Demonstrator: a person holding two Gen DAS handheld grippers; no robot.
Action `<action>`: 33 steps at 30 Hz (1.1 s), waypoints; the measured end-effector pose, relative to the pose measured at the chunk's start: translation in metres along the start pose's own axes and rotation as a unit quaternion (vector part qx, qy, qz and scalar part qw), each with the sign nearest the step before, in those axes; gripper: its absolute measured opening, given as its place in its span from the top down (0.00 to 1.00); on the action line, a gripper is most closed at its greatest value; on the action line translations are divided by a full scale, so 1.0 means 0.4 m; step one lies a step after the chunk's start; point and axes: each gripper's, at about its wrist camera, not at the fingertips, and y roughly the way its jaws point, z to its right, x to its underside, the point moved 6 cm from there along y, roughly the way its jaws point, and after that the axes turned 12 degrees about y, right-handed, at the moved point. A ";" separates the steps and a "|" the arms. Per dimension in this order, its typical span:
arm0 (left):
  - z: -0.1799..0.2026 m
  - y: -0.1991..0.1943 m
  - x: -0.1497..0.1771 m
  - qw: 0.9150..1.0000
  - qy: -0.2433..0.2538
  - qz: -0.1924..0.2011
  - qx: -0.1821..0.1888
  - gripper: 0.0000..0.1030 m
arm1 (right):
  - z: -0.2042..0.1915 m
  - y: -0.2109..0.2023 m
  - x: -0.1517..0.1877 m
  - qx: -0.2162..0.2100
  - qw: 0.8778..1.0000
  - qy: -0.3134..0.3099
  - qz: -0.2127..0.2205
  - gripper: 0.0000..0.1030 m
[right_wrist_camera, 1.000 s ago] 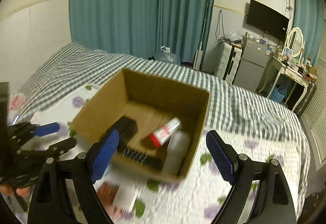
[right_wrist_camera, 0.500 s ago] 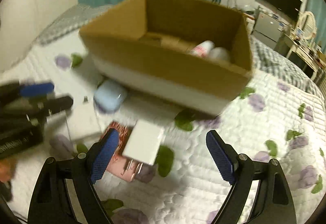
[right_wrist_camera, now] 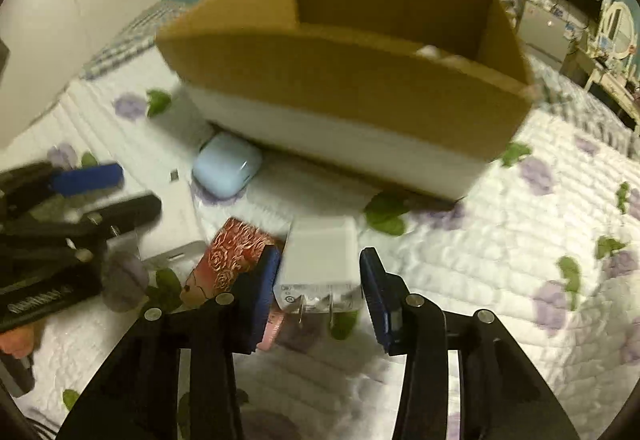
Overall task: Organize rigid objects
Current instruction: 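Grasp the white charger plug with the right tool while the left tool grasps the white square box, then lower the charger and white square box into the box and release both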
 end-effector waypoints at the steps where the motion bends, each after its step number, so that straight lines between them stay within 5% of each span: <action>1: 0.011 0.011 0.004 1.000 0.009 -0.008 0.008 0.45 | 0.007 -0.010 -0.002 0.000 1.000 0.004 0.003 0.60; 5: 0.045 0.032 0.013 0.998 0.052 -0.025 -0.002 0.42 | 0.028 -0.017 0.009 -0.002 1.000 0.016 0.000 0.60; 17: 0.041 0.039 0.019 0.998 0.048 -0.038 0.016 0.40 | 0.025 -0.002 -0.001 -0.001 1.000 0.017 -0.010 0.60; 22: 0.045 0.085 0.037 0.996 0.054 -0.073 0.018 0.40 | 0.020 0.005 0.000 0.001 1.000 0.016 -0.012 0.60; 33: 0.040 0.036 0.014 0.998 0.055 -0.026 0.002 0.45 | 0.016 -0.036 -0.016 0.003 1.000 0.014 0.011 0.60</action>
